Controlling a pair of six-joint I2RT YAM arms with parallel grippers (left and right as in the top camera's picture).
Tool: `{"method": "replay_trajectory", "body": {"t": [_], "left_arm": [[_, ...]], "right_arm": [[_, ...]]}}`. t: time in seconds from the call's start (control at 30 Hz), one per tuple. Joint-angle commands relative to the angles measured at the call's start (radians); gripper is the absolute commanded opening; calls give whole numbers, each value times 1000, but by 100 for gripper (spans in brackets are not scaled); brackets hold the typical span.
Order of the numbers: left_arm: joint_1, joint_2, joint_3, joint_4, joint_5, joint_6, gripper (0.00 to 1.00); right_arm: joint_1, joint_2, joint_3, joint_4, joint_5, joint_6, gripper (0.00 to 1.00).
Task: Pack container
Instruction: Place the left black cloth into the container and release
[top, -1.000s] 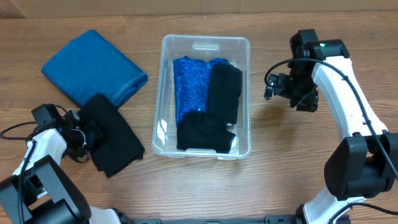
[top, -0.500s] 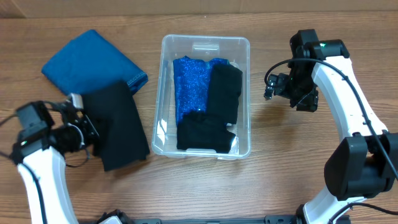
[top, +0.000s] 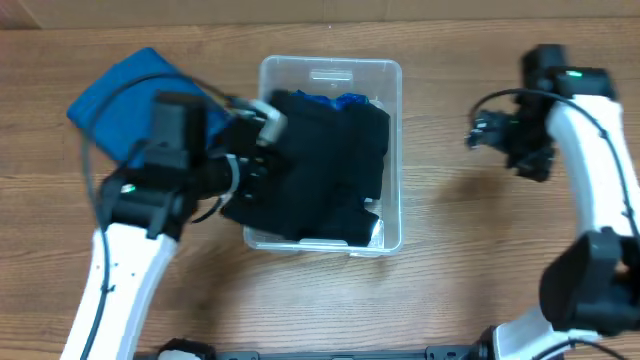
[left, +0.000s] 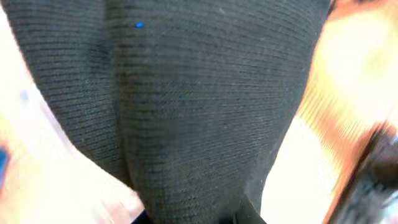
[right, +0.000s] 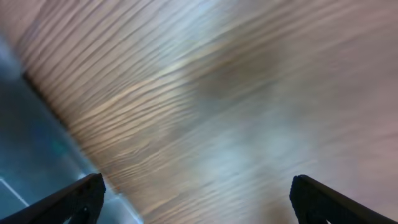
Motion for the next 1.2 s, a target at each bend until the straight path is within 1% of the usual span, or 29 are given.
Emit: {"method": "replay_trajectory", "body": {"t": [0.0,0.03,0.07,0.13,0.2,0.23,0.3,0.37,0.4,0.43,0.47,0.53,0.6,0.63,0.7,0.77,0.8,0.83,0.87,0.9,0.93,0.97,1.0,1.03,1.07,1.1,1.17], "left_arm": [[-156,84,51,21,-191,435,4],[-194,128,51,28,-227,513,4],[-214,160,51,34,-228,556,4],[-246,224,51,34,-230,592,4],[-257,289,51,-11,-229,586,4],[-257,321,51,-45,-229,552,4],[-257,377,51,-106,-228,538,4],[-257,417,51,-117,-228,520,4],[-257,431,51,-112,-228,513,13],[-257,437,51,-98,-228,508,78],[-257,431,60,-53,-228,420,100],[-255,408,146,-44,-229,300,100],[-254,376,254,-53,-229,227,100],[-254,348,336,-56,-228,177,100],[-254,316,403,-72,-228,122,100],[-258,307,406,-114,-205,105,98],[-259,315,399,-159,-198,105,78],[-259,328,381,-180,-198,104,36],[-259,347,351,-178,-193,96,24],[-261,383,313,-171,-190,85,20],[-262,419,282,-161,-190,71,20],[-262,469,245,-145,-191,57,25],[-261,531,214,-129,-191,24,31],[-260,604,200,-129,-191,-16,32],[-258,684,200,-141,-191,-51,31],[-255,762,200,-158,-191,-113,28],[-249,858,200,-188,-191,-163,21]], "right_arm": [[-125,-108,2,-48,20,-45,100],[-139,-108,2,-53,16,-45,100],[-141,-108,2,-50,17,-45,100],[-141,-108,2,-42,17,-45,100],[-141,-108,2,-42,17,-46,100],[-141,-108,2,-42,17,-45,100],[-141,-108,2,-39,17,-45,100],[-141,-108,2,-39,17,-45,100],[-141,-108,2,-39,17,-45,100],[-141,-108,2,-39,17,-45,100],[-141,-108,2,-39,17,-45,100],[-141,-108,2,-39,17,-45,100],[-141,-108,2,-39,17,-45,100],[-141,-108,2,-39,17,-45,100],[-141,-108,2,-38,17,-45,100],[-141,-108,1,-36,17,-45,100],[-141,-108,1,-35,17,-45,100],[-141,-108,1,-35,17,-45,100],[-141,-108,1,-35,17,-45,100],[-141,-108,1,-35,17,-45,100],[-141,-108,1,-35,17,-45,100],[-141,-108,0,-36,17,-45,100],[-141,-108,0,-37,17,-45,100],[-141,-108,0,-39,17,-45,100],[-141,-108,0,-39,17,-45,100],[-141,-108,0,-40,17,-46,100],[-141,-108,0,-42,17,-46,100]]}}
